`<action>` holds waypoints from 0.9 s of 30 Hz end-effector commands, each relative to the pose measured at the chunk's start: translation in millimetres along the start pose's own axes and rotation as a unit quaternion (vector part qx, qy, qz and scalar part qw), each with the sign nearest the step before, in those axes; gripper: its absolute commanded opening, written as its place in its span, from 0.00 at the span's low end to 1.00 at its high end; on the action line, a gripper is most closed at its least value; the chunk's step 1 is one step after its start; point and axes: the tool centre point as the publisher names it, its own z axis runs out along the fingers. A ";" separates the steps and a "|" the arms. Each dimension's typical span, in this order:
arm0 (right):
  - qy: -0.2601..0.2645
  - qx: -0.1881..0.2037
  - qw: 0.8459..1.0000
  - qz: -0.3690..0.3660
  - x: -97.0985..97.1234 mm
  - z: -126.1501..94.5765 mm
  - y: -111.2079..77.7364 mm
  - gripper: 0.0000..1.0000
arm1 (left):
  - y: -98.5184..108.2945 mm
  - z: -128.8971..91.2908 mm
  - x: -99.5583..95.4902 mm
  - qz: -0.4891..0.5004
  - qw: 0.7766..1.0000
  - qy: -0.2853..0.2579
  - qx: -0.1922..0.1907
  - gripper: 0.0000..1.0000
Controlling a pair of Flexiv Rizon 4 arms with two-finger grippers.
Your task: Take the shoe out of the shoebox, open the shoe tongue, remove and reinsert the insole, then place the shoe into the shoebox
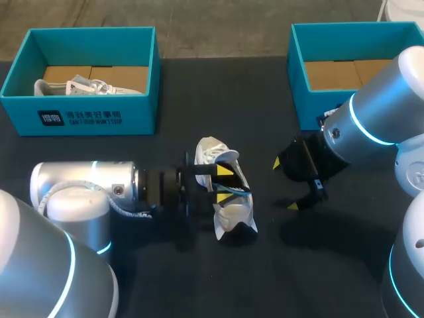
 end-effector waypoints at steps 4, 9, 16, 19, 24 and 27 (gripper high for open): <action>-0.001 0.001 1.000 0.000 1.0 -0.1 0.5 1.00 | -10.6 -4.4 7.3 -0.003 1.000 0.001 -0.001 0.15; -0.001 0.001 1.000 0.000 1.0 -0.1 0.5 1.00 | -3.1 0.0 12.2 -0.004 1.000 0.009 -0.004 0.00; -0.001 0.001 1.000 0.000 1.0 -0.1 0.5 1.00 | 8.1 2.0 13.4 0.001 1.000 0.018 -0.005 0.00; -0.001 0.001 1.000 0.000 1.0 -0.1 0.5 1.00 | 13.7 1.0 13.1 0.003 1.000 0.017 -0.010 0.00; -0.001 0.001 1.000 0.000 1.0 -0.1 0.5 1.00 | 22.4 2.2 12.8 0.005 1.000 0.017 -0.011 0.00; -0.001 0.001 1.000 0.000 1.0 -0.1 0.5 1.00 | 26.6 3.8 14.6 0.003 1.000 0.020 -0.013 0.00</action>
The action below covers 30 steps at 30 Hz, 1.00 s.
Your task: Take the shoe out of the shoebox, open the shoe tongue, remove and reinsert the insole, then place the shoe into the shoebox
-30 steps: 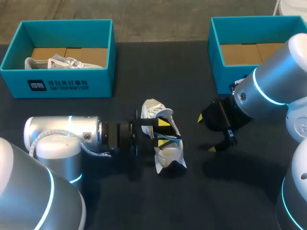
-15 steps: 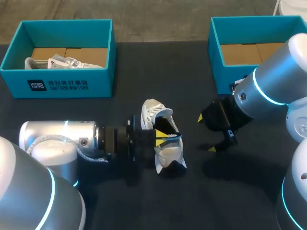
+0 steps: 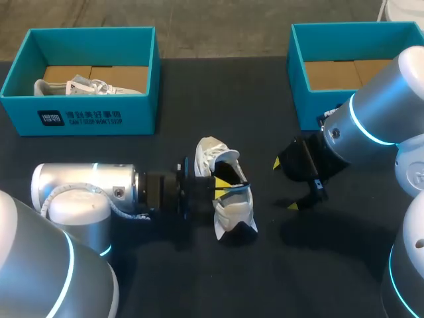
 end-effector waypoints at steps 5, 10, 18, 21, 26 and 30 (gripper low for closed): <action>-0.001 0.001 1.000 0.000 1.0 -0.1 0.5 1.00 | 8.4 6.7 1.6 -0.004 1.000 0.012 -0.008 0.00; -0.001 0.001 1.000 0.000 1.0 -0.1 0.5 1.00 | -4.9 8.3 -1.0 0.001 1.000 0.006 -0.009 0.37; -0.001 0.001 1.000 0.000 1.0 -0.1 0.5 1.00 | -21.3 -0.5 -7.5 0.014 1.000 -0.003 -0.007 0.33; -0.001 0.001 1.000 0.000 1.0 -0.1 0.5 1.00 | -24.3 -1.0 -6.7 0.015 1.000 -0.001 -0.005 0.18; -0.001 0.001 1.000 0.000 1.0 -0.1 0.5 1.00 | -22.5 4.0 0.8 0.005 1.000 0.009 0.004 0.00; -0.001 0.001 1.000 0.000 1.0 -0.1 0.5 1.00 | -17.9 7.5 5.0 0.000 1.000 0.018 0.010 0.00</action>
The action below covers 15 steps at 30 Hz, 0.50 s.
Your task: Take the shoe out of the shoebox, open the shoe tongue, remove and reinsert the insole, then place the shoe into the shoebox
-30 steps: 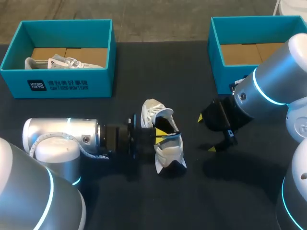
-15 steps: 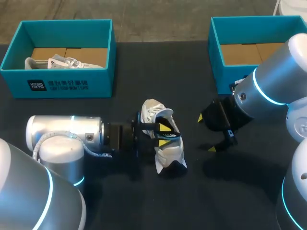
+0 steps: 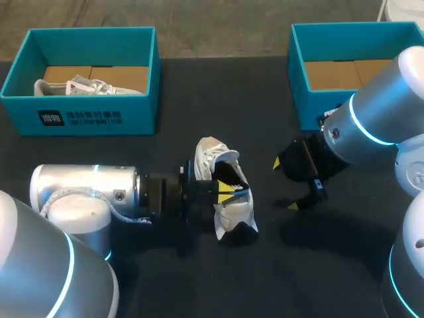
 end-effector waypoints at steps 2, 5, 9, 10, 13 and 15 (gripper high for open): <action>-0.001 0.001 1.000 0.000 1.0 -0.1 0.5 1.00 | 8.7 4.0 0.8 -0.002 1.000 0.010 0.005 0.00; -0.001 0.001 1.000 0.000 1.0 -0.1 0.5 1.00 | 15.0 2.4 0.7 -0.005 1.000 0.012 0.005 0.00; -0.001 0.001 1.000 0.000 1.0 -0.1 0.5 1.00 | 23.0 1.7 1.2 -0.010 1.000 0.018 0.000 0.00; -0.001 0.001 1.000 0.000 1.0 -0.1 0.5 1.00 | 23.3 1.7 1.2 -0.011 1.000 0.019 0.000 0.00; -0.001 0.001 1.000 0.000 1.0 -0.1 0.5 1.00 | 22.9 0.6 1.2 -0.015 1.000 0.024 -0.002 0.00; -0.001 0.001 1.000 0.000 1.0 -0.1 0.5 1.00 | 19.7 -2.2 0.3 -0.017 1.000 0.024 -0.002 0.06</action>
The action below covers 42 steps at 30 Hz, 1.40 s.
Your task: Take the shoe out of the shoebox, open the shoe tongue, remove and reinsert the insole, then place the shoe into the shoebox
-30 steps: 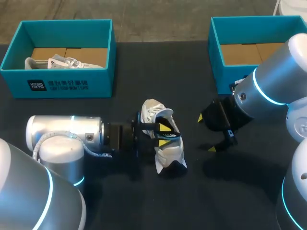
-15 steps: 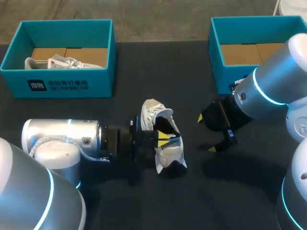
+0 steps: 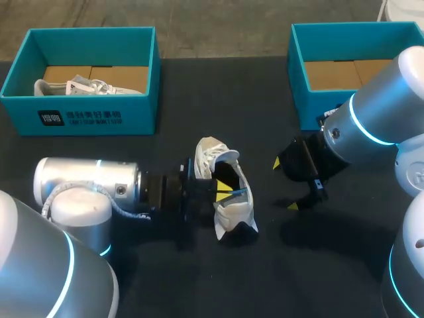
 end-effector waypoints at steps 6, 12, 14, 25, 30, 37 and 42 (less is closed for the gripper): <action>-0.001 0.001 1.000 0.000 1.0 -0.1 0.5 1.00 | -14.0 -13.3 -9.2 0.007 1.000 -0.001 -0.006 0.88; -0.001 0.001 1.000 0.000 1.0 -0.1 0.5 1.00 | -28.0 -21.3 -19.7 0.020 1.000 -0.009 -0.003 0.70; -0.001 0.001 1.000 0.000 1.0 -0.1 0.5 1.00 | -32.1 -23.1 -22.5 0.025 1.000 -0.006 -0.002 0.75; -0.001 0.001 1.000 0.000 1.0 -0.1 0.5 1.00 | -41.8 -35.4 -29.1 0.035 0.999 0.008 -0.003 0.60; -0.001 0.001 1.000 0.000 1.0 -0.1 0.5 1.00 | -48.0 -37.7 -35.3 0.041 0.999 0.028 0.002 0.34; -0.001 0.001 1.000 0.000 1.0 -0.1 0.5 1.00 | -51.3 -45.6 -40.5 0.051 0.995 0.091 -0.001 0.00; -0.001 0.001 1.000 0.000 1.0 -0.1 0.5 1.00 | -51.8 -49.5 -41.3 0.049 0.987 0.154 -0.003 0.00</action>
